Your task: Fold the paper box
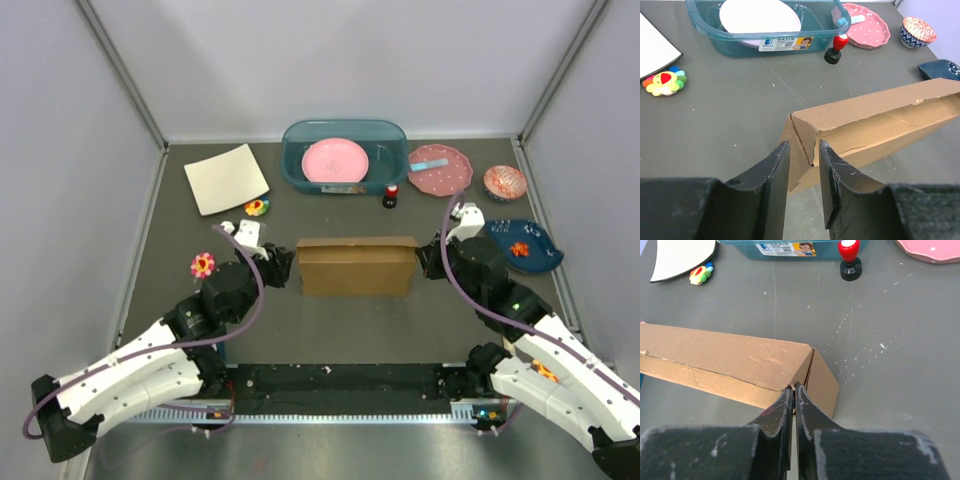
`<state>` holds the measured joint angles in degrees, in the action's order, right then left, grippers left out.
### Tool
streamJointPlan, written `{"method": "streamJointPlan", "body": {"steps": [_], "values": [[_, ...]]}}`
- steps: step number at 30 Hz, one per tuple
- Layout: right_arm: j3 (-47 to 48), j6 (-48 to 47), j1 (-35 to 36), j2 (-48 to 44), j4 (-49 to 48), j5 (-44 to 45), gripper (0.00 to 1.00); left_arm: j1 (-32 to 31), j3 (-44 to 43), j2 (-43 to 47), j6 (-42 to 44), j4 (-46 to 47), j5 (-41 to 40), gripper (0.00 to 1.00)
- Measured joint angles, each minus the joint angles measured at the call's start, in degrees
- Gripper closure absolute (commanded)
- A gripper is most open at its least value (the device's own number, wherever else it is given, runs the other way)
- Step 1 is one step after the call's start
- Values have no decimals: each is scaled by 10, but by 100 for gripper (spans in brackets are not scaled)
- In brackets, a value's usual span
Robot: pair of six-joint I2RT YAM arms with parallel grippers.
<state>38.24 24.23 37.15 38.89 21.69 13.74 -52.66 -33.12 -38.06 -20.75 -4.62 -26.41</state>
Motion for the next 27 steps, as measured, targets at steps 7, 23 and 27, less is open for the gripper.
{"method": "streamJointPlan", "body": {"steps": [7,23,27], "values": [[0,0,0,0,0,0,100,0,-1,-32,10,10,0,67],[0,0,0,0,1,-2,100,0,-18,-76,30,37,0,88],[0,0,0,0,2,-2,100,1,-18,-78,29,38,-1,100]]}}
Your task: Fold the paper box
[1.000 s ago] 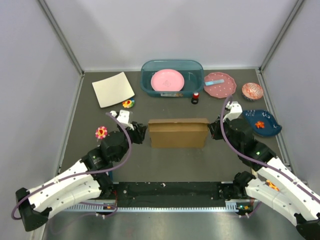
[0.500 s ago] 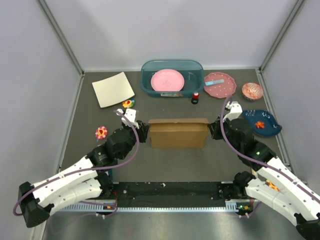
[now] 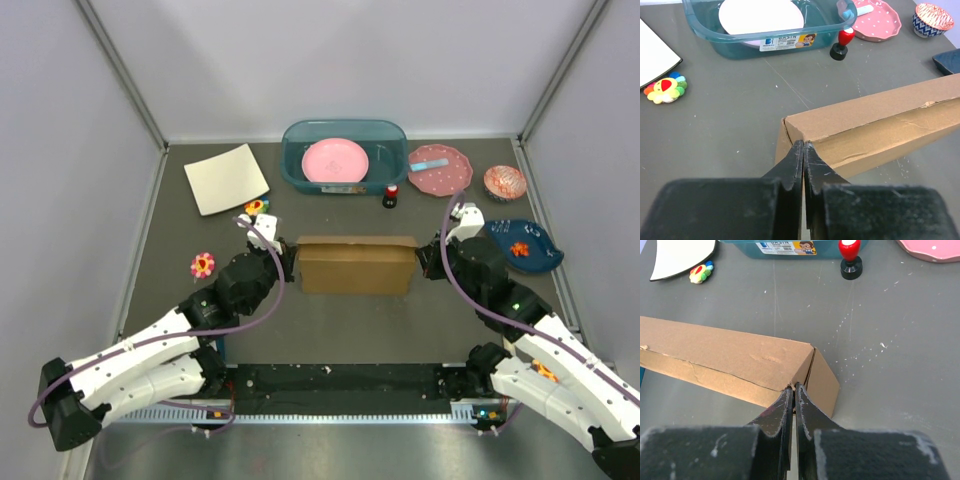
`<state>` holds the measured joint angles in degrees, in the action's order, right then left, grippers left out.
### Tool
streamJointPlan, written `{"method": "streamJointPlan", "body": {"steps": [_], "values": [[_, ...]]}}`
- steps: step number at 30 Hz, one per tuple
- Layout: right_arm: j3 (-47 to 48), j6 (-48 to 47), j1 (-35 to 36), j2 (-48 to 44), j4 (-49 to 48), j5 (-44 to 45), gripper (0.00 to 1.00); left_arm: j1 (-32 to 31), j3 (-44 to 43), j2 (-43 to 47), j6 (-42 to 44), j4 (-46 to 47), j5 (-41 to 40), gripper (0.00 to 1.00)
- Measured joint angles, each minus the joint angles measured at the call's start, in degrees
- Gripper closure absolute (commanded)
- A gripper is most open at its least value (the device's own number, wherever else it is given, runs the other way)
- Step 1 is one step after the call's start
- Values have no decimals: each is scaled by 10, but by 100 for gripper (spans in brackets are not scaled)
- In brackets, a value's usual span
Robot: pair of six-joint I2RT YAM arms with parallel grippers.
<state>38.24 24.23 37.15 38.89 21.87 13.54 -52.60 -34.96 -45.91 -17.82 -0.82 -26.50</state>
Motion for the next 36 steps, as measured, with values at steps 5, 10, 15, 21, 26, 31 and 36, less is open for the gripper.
{"method": "streamJointPlan", "body": {"steps": [5,10,15,21,26,31,36], "values": [[0,0,0,0,0,0,100,0,3,0,-1,4,1,100],[0,0,0,0,0,-1,100,1,15,0,-4,25,0,100],[0,1,0,0,1,-1,100,3,32,-1,-13,54,1,100],[-4,5,0,-4,1,-1,100,4,53,-5,-31,82,1,100],[-11,9,0,-7,2,-1,100,4,80,-9,-49,113,1,100],[-12,10,0,-7,3,0,100,6,101,-13,-64,151,-1,100],[-15,11,0,-11,5,1,100,6,112,-17,-72,178,-4,100]]}}
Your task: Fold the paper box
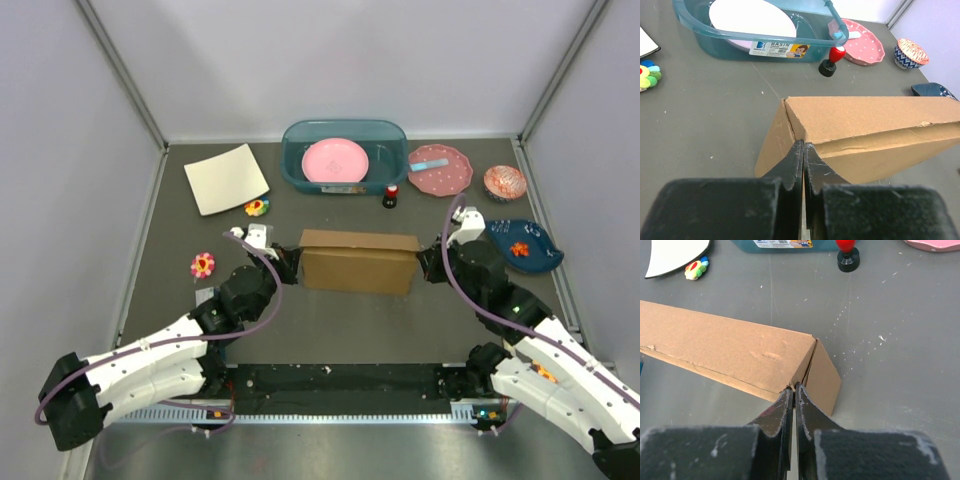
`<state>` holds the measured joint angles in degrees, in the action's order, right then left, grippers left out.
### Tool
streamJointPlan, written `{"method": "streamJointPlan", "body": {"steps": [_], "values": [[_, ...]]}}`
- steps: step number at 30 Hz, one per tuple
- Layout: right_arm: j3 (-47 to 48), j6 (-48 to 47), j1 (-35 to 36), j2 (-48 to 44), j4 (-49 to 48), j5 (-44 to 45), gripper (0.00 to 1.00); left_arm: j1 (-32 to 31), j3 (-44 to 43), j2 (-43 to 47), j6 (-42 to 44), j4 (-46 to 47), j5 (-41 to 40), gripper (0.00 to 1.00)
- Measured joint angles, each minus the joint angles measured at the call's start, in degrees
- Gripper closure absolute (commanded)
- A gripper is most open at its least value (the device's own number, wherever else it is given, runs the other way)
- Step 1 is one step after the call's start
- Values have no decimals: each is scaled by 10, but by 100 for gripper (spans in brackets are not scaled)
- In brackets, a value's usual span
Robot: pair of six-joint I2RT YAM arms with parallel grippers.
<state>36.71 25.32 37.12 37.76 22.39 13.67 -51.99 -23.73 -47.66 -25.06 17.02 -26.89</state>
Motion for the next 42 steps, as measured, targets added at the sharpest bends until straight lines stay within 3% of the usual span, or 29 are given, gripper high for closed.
{"method": "streamJointPlan", "body": {"steps": [4,9,31,42], "values": [[3,3,0,-3,9,0,81,0,0,0,-2,0,0,100],[25,3,0,-1,52,-2,74,-2,-2,0,-3,-6,9,100],[61,-22,0,31,77,28,80,-2,-21,-9,-3,-33,21,100],[66,-34,0,36,70,45,91,-2,-24,-11,-2,-36,22,100]]}}
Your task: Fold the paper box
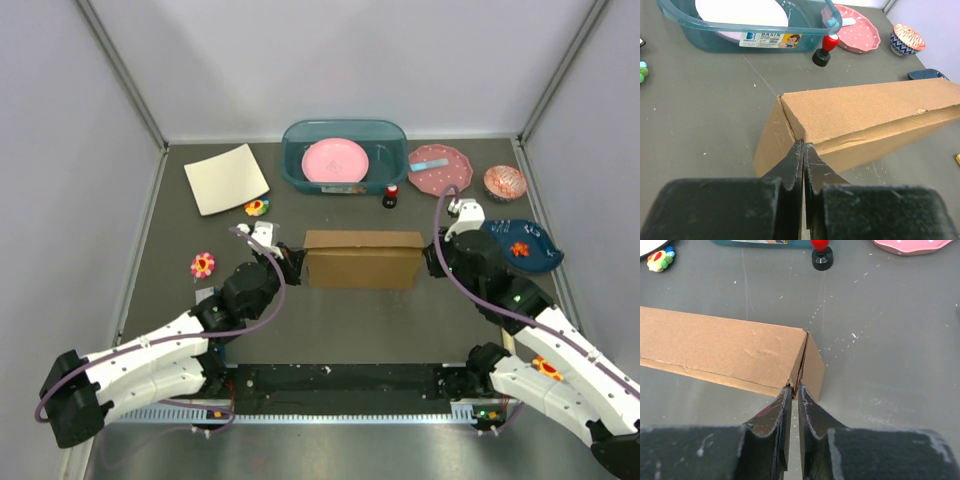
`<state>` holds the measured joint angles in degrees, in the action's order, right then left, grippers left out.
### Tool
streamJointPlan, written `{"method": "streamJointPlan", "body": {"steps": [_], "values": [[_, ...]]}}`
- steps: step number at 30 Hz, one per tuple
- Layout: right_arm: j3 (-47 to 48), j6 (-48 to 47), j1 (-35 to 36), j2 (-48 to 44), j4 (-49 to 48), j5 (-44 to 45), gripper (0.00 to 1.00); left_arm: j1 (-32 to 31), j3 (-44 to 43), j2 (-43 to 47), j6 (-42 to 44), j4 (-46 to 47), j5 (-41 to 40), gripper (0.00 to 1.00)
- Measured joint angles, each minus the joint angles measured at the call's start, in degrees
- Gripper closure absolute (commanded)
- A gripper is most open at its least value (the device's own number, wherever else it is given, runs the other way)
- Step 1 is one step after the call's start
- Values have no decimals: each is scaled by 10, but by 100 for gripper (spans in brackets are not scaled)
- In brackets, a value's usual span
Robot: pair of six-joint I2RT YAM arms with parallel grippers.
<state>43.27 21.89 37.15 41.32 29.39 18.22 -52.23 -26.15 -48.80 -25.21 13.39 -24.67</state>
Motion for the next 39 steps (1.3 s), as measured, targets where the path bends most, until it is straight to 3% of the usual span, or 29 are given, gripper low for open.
{"method": "streamJointPlan", "body": {"steps": [2,5,16,27,32,36,39], "values": [[0,-3,0,3,-4,2,91,0,-1,-1,0,0,0,100],[0,-5,0,6,-7,4,100,0,-1,-1,1,0,2,100],[-10,-7,0,7,-28,5,100,0,-5,-7,4,0,2,100],[-74,53,-1,-31,-85,10,100,0,-8,-19,2,8,-7,100],[-70,65,0,-39,-70,8,73,0,-8,-21,2,10,-8,100],[-35,62,0,-37,-17,4,70,0,-10,-25,2,10,-7,100],[5,52,0,-37,12,5,74,0,-12,-26,2,9,-7,100]]}}
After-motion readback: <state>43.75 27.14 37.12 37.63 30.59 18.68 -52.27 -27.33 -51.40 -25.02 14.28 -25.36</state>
